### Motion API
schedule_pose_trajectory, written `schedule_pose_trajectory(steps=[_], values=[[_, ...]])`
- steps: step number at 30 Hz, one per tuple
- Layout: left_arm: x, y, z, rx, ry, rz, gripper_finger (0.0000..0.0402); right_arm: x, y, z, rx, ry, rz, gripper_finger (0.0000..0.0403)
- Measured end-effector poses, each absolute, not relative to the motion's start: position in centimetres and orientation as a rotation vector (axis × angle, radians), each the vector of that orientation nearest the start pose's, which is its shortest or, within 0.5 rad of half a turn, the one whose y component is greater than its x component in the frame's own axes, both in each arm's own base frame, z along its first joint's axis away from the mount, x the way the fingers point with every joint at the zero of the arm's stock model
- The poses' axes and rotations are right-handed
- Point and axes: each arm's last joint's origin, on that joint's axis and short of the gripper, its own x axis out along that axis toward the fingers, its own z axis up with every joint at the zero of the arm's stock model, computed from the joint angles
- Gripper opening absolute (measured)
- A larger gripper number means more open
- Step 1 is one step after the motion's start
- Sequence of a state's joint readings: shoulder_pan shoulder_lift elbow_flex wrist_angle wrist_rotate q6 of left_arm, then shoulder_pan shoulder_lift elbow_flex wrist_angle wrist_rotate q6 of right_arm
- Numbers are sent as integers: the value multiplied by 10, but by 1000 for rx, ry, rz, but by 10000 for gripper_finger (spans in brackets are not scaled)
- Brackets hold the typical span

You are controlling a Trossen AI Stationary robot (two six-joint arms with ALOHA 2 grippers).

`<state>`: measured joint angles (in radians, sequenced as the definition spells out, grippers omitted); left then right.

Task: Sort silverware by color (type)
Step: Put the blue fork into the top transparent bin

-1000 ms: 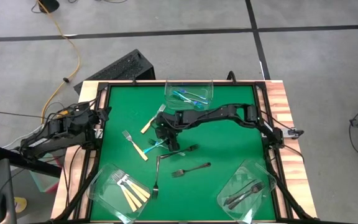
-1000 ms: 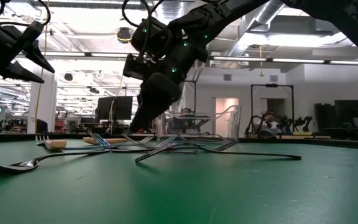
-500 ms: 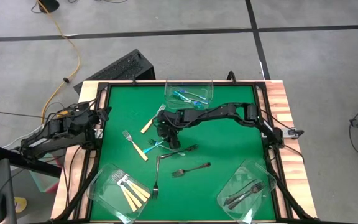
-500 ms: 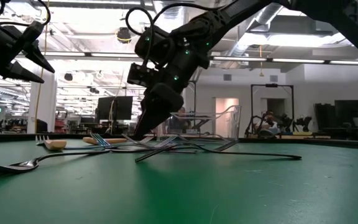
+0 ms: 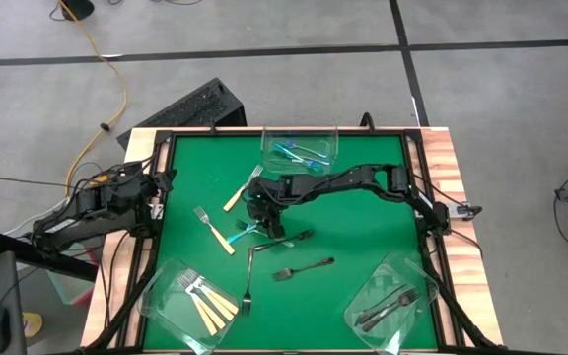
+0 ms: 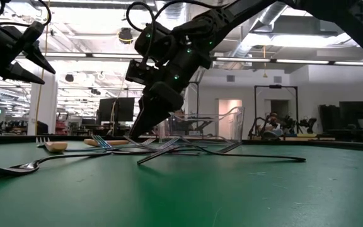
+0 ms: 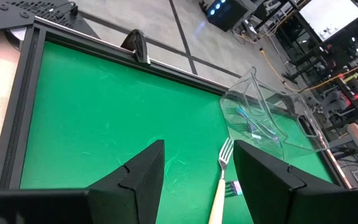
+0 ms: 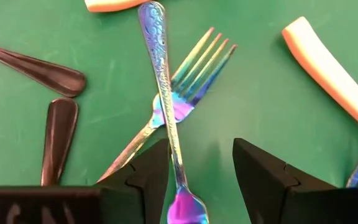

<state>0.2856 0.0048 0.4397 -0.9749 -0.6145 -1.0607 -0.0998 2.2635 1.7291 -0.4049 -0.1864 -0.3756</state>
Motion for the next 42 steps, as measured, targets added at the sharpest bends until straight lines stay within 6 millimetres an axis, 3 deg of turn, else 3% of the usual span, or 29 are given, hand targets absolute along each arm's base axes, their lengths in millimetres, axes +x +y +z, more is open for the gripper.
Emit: schedule_pose_trajectory(steps=[5,15,25,32,42], values=[[25,25,215,-872,34,1070,176,487,-45,142,-196,925,250,195],[25,25,215,-871,35,1070,176,487,-32,142,-336,946,221,195],[25,25,215,-870,33,1072,176,486,-54,151,-314,977,36,195],[25,25,215,-870,33,1072,176,494,-59,180,-280,881,108,195],[25,25,215,-870,33,1071,176,492,-55,166,-292,881,237,195]])
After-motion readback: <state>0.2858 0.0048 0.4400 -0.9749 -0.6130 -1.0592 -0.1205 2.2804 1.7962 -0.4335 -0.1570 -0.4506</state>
